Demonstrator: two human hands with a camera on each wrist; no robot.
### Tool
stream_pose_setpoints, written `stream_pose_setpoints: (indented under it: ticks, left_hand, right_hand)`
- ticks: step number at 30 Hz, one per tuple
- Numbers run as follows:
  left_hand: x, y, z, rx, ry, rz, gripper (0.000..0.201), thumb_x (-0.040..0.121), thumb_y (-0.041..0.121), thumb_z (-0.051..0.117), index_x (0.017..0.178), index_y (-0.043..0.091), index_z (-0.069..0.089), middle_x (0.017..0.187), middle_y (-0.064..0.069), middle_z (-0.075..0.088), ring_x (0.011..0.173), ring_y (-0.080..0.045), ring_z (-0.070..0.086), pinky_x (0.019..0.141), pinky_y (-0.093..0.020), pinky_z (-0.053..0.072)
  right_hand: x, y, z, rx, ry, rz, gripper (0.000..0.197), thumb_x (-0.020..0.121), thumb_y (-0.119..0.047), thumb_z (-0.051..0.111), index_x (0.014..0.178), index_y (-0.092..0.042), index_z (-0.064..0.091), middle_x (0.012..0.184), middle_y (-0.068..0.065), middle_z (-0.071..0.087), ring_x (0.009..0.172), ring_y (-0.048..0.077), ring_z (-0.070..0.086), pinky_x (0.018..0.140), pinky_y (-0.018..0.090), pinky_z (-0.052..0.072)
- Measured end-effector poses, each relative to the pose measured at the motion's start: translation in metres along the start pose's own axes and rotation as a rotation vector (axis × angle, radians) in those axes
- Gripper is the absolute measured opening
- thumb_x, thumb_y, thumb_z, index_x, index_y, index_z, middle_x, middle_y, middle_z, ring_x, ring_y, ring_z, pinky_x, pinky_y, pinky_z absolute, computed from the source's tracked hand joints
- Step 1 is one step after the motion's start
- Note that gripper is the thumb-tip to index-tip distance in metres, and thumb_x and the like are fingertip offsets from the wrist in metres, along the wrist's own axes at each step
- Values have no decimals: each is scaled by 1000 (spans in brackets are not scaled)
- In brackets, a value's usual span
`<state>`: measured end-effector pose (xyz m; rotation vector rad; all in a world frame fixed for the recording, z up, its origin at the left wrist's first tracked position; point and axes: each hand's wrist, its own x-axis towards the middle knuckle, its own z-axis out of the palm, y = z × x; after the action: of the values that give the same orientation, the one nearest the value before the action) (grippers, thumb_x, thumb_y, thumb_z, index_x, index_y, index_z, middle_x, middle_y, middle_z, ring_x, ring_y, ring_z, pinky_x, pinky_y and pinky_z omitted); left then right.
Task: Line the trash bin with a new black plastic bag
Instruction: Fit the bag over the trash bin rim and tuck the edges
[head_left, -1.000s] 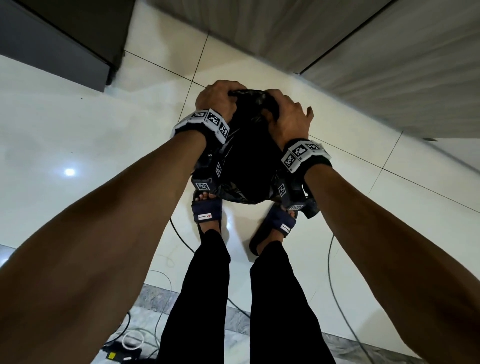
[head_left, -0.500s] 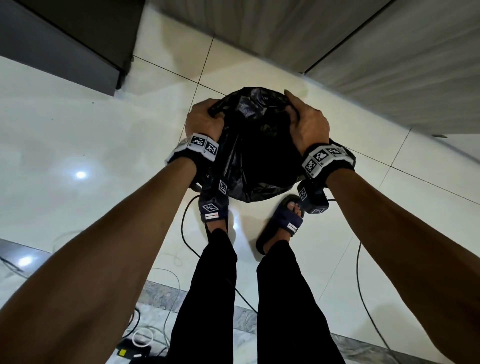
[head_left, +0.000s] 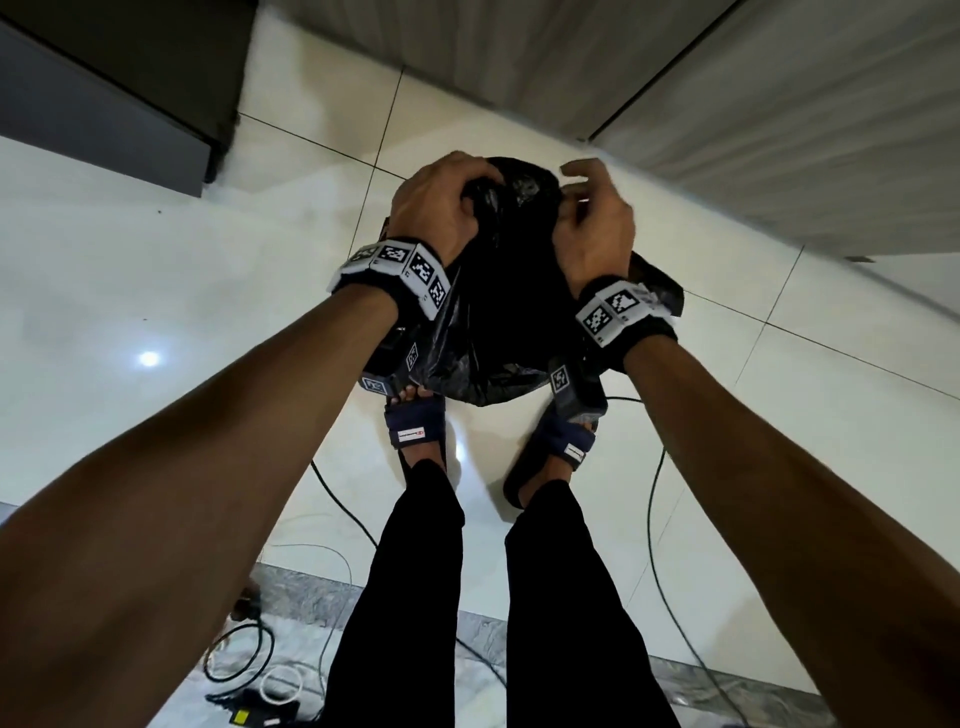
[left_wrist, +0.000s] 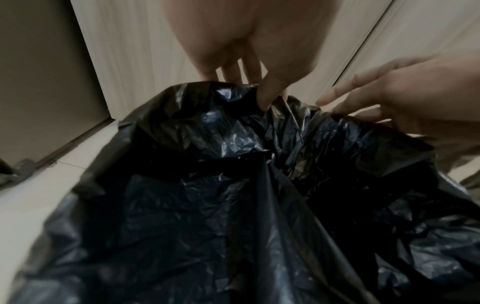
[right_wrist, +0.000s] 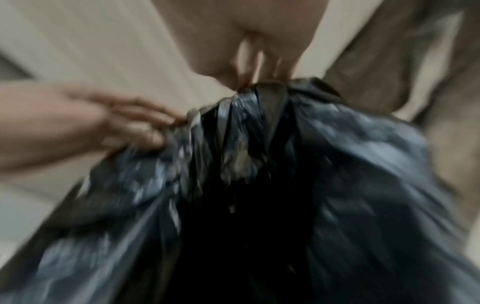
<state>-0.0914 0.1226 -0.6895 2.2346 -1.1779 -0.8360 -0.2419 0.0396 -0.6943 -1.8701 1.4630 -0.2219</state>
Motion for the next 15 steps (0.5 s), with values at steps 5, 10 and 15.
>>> stream_pose_setpoints:
  ticks: [5,10,15]
  left_hand:
    - [4,2,-3,2,-26,-48,35,75,10,51,107,23,50,99,5,69,94,-26,62,86,-32,47]
    - [15,-17,1,2,-67,-182,27,86,22,54,111,28,65,113,-1,70,111,-23,60,94,-23,43]
    - [10,-31,0,-29,-155,-271,26,91,25,50,113,22,65,117,-7,67,111,-27,60,89,-26,45]
  right_hand:
    - [-11,15,13,-98,-228,-104,57,86,-24,60,139,-28,40,126,6,58,115,26,55,97,37,45]
    - [3,14,16,-87,-238,-119,38,93,-40,52,130,-36,52,122,-2,67,112,20,61,97,33,48]
    - [11,17,14,-84,-302,-58,26,96,-43,48,107,-27,65,102,3,72,99,26,64,86,31,49]
